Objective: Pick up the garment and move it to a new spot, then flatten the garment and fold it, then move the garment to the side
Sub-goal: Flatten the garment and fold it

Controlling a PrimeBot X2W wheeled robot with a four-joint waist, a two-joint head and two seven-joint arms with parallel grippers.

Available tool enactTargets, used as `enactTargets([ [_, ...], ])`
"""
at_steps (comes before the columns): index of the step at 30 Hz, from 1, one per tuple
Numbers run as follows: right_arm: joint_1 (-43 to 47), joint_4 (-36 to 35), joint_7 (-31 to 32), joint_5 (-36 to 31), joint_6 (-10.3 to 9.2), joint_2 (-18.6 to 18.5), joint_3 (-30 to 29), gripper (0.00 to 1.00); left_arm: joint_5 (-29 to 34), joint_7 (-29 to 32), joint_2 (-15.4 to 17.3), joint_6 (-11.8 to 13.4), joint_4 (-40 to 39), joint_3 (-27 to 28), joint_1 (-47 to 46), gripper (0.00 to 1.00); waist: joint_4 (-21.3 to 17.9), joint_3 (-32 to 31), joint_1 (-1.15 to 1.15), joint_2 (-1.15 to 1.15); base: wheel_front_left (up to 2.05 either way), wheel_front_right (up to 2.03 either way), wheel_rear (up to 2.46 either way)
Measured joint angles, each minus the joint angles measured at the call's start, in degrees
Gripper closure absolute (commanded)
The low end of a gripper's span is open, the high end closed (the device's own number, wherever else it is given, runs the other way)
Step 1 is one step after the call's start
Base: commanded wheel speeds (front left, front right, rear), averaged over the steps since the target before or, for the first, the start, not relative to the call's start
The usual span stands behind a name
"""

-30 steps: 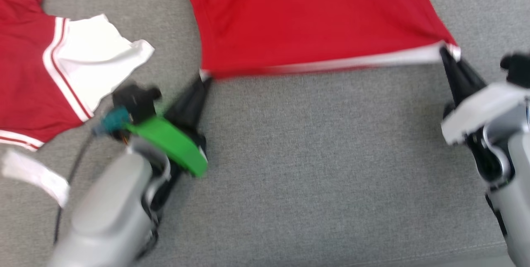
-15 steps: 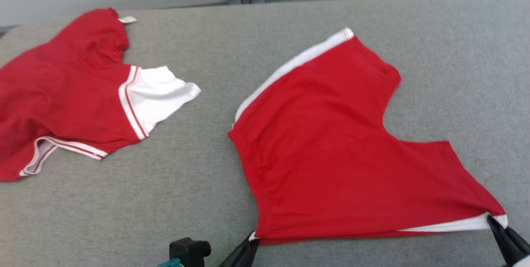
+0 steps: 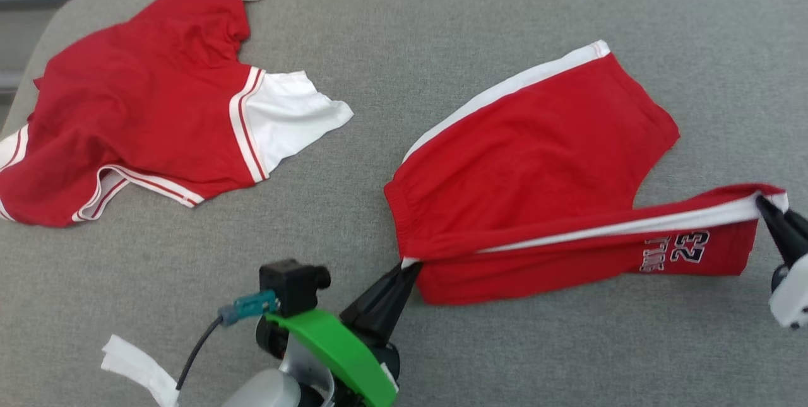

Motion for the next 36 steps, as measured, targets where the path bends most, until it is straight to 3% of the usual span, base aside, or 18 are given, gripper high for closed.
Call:
enactTargets([
  [8,-19.70,5.82,8.02,-1.29,-0.02,-3.54,6.30,1.00,-0.54,2.40,-2.99,-0.99,1.63,2.09,-10.42,1.00,2.90,7.18,0.00,0.00,0.00,0.00,0.00],
  [14,-29.45,9.70,13.28,-1.40,-0.02,-5.33,8.90,1.00,-1.46,2.92,-4.82,-2.57,4.52,3.24,-15.21,1.00,5.33,11.05,0.01,0.00,0.00,0.00,0.00],
  [24,-37.50,13.51,16.74,-1.63,-0.02,-6.61,11.06,1.00,-2.23,3.07,-7.67,-4.63,10.76,2.89,-19.32,1.00,8.38,14.52,0.01,0.00,0.00,0.00,0.00],
  [35,-40.35,15.46,15.69,-2.54,-0.02,-6.28,11.20,1.00,-3.01,2.09,-9.38,-6.13,15.19,2.08,-21.33,1.00,8.41,15.46,0.01,0.00,0.00,0.00,0.00],
  [36,-40.63,15.66,15.14,-2.80,-0.02,-6.06,10.83,1.00,-3.05,2.08,-9.48,-6.28,15.35,2.01,-21.50,0.95,8.38,15.52,0.01,0.00,0.00,0.00,0.00],
])
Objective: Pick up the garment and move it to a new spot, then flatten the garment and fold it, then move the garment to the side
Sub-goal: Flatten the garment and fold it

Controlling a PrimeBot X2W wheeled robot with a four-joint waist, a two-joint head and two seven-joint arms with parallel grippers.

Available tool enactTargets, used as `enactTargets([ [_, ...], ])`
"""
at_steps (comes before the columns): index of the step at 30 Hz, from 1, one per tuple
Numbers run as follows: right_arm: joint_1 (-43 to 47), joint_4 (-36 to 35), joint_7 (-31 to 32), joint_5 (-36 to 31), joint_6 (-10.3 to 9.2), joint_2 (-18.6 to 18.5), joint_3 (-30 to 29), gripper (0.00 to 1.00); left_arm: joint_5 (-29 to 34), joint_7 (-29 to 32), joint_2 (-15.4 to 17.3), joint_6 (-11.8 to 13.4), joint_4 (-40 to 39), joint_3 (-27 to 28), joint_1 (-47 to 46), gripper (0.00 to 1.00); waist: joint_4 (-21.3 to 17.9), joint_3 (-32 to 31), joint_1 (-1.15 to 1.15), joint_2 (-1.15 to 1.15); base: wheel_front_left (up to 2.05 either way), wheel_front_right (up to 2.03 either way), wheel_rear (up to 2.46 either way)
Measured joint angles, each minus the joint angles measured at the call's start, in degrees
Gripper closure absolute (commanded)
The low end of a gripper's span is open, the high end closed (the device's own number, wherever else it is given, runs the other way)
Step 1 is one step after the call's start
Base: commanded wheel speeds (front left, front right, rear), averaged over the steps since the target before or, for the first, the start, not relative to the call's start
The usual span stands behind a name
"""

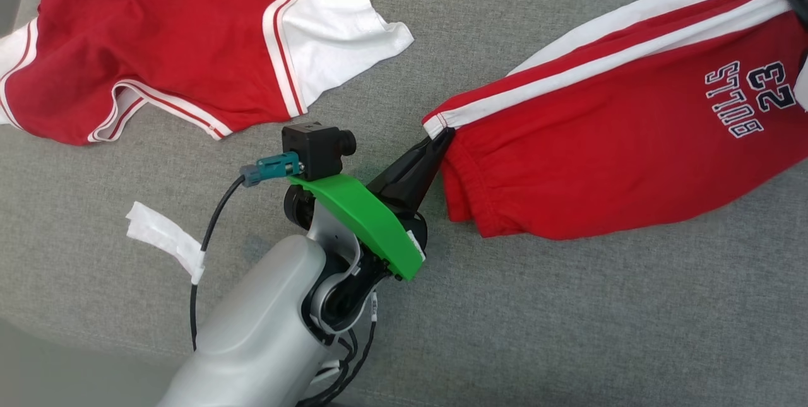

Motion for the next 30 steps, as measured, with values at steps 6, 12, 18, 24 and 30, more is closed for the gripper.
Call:
enactTargets([
  [6,-0.42,0.92,-4.64,-3.08,0.00,1.60,-1.14,0.00,-0.77,-1.70,-0.78,-0.37,1.51,0.33,-0.82,0.00,-0.28,0.16,0.00,0.00,0.00,0.00,0.00],
  [12,-0.32,1.93,-8.84,-3.92,-0.01,3.09,-0.81,0.00,0.77,-4.79,-0.53,0.34,4.09,1.08,-0.90,0.00,-1.04,-0.24,0.00,0.00,0.00,0.00,0.00],
  [18,1.90,2.43,-10.31,-4.31,-0.01,0.98,0.86,0.00,4.77,-11.20,1.21,3.48,3.76,1.91,1.66,0.00,-1.57,-1.36,0.00,0.00,0.00,0.00,0.00],
  [24,4.72,1.83,-4.28,-2.98,-0.01,-2.96,2.69,0.00,10.73,-14.77,2.61,6.26,-1.45,2.92,6.77,0.00,-1.17,-1.47,0.00,0.00,0.00,0.00,0.00],
  [30,5.10,1.89,1.07,-1.99,-0.01,-3.16,3.07,0.00,18.56,-15.14,1.11,6.51,-7.27,8.01,10.90,0.00,0.60,-0.11,0.00,0.00,0.00,0.00,0.00],
])
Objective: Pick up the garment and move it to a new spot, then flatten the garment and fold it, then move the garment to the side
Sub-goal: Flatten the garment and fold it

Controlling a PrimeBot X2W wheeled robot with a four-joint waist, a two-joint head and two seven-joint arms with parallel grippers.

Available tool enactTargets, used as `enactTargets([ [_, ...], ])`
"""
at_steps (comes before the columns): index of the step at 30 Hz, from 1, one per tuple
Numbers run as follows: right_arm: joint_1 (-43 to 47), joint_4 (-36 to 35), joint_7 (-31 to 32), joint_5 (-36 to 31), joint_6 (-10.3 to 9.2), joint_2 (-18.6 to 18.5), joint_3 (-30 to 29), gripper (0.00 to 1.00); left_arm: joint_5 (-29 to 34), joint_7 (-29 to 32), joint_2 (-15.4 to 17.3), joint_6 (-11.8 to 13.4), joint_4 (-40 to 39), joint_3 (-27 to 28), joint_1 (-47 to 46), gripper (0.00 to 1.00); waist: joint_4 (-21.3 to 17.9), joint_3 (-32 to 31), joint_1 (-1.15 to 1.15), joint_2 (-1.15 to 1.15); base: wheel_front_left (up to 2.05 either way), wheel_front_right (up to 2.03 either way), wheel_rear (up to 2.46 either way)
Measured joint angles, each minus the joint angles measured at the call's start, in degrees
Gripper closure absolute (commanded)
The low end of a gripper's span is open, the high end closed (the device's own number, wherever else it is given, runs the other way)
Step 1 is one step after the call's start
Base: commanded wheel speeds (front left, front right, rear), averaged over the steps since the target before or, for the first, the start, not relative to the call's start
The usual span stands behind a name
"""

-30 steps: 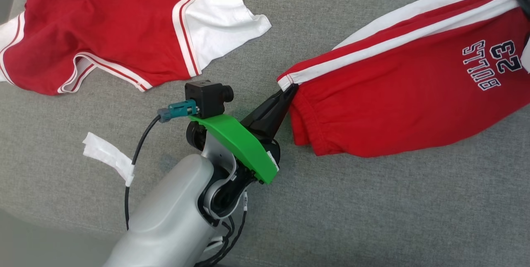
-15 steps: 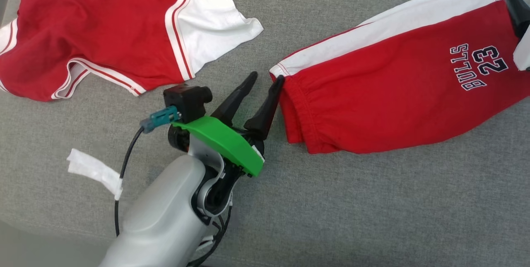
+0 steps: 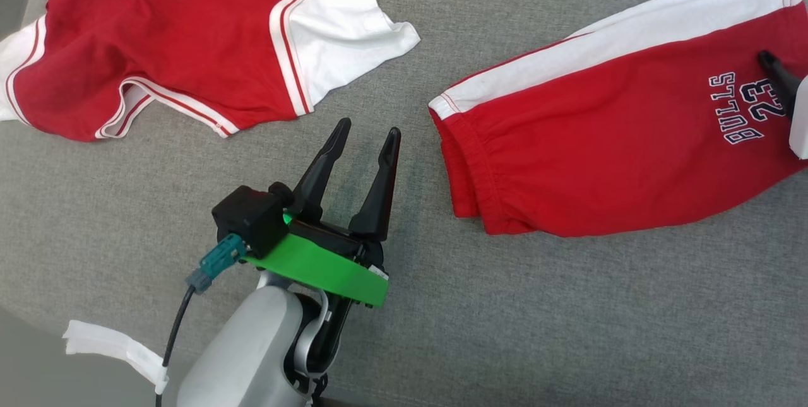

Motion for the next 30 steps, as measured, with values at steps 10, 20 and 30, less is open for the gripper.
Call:
enactTargets([
  [10,-0.23,0.33,6.24,-2.56,-0.04,-1.40,0.63,0.00,11.44,-0.01,-4.07,-4.75,-1.70,6.17,6.56,0.00,2.09,0.28,0.00,0.00,0.00,0.00,0.00],
  [20,1.85,1.26,3.90,5.30,-0.04,2.03,-1.71,1.00,14.15,-0.01,-5.47,-7.00,1.07,8.78,9.25,0.00,1.33,-1.25,0.00,0.00,0.00,0.00,0.00],
  [30,11.57,1.11,-1.53,14.04,0.00,3.80,-9.33,1.00,16.63,-0.10,-4.97,-7.72,3.13,10.68,17.52,0.00,-2.16,-8.00,0.00,0.00,0.00,0.00,0.00],
])
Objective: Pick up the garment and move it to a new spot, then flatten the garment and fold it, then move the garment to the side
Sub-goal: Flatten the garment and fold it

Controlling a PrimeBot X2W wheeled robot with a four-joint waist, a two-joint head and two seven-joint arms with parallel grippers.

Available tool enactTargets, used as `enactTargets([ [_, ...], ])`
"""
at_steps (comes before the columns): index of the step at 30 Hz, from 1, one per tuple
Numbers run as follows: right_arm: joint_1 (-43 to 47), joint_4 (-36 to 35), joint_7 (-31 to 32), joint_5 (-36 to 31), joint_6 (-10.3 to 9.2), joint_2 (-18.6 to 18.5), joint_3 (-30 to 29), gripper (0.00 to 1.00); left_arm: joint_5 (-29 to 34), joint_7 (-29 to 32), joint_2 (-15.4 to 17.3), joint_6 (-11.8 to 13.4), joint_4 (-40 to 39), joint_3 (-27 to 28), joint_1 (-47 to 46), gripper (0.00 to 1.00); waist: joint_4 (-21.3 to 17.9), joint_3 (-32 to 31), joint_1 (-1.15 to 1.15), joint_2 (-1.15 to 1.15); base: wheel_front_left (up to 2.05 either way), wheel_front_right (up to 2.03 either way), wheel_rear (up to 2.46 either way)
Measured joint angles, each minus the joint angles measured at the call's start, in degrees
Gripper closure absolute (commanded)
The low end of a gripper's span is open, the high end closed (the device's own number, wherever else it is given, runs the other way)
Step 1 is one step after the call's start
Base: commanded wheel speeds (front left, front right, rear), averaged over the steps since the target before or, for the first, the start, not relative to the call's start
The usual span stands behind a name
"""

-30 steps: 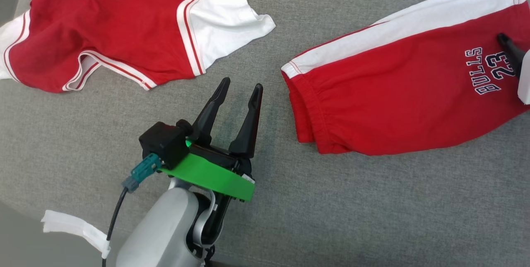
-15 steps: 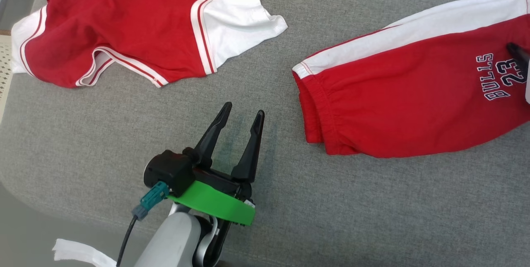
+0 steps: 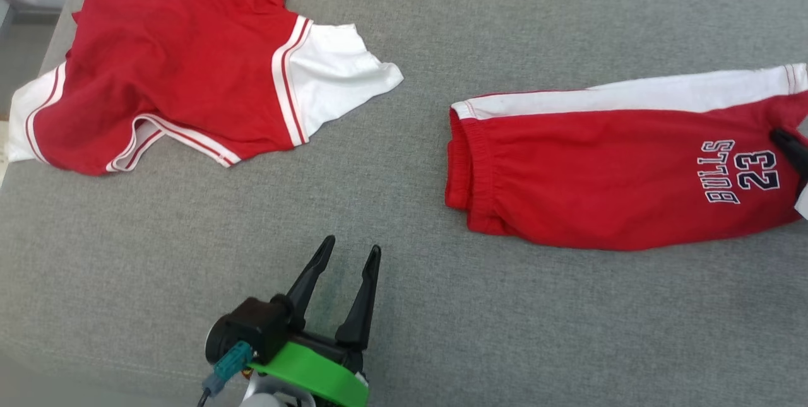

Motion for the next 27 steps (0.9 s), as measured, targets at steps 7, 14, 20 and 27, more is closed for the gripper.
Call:
enactTargets([
  [7,9.44,-0.69,-1.05,1.66,0.00,-0.93,-9.55,1.00,2.75,0.00,1.47,-0.11,-2.14,2.02,4.17,0.00,-4.43,-4.71,0.00,0.00,0.00,0.00,0.00],
  [14,7.92,-0.86,-1.41,-1.10,-0.04,-0.23,-18.19,1.00,4.79,0.00,2.40,-0.13,-4.20,3.48,3.47,0.00,-8.16,-4.50,0.00,0.00,0.00,0.00,0.00],
  [20,4.34,-6.43,-1.07,-0.45,-0.04,6.22,-10.26,1.00,4.87,0.00,1.43,-0.13,-3.82,3.55,3.60,0.00,-8.47,-4.67,0.00,0.00,0.00,0.00,0.00],
  [27,3.69,-8.38,-2.53,-1.75,-0.04,15.41,-1.82,1.00,4.79,0.00,0.35,-0.13,-2.93,3.94,4.11,0.00,-6.97,-6.98,0.00,0.00,0.00,0.00,0.00],
])
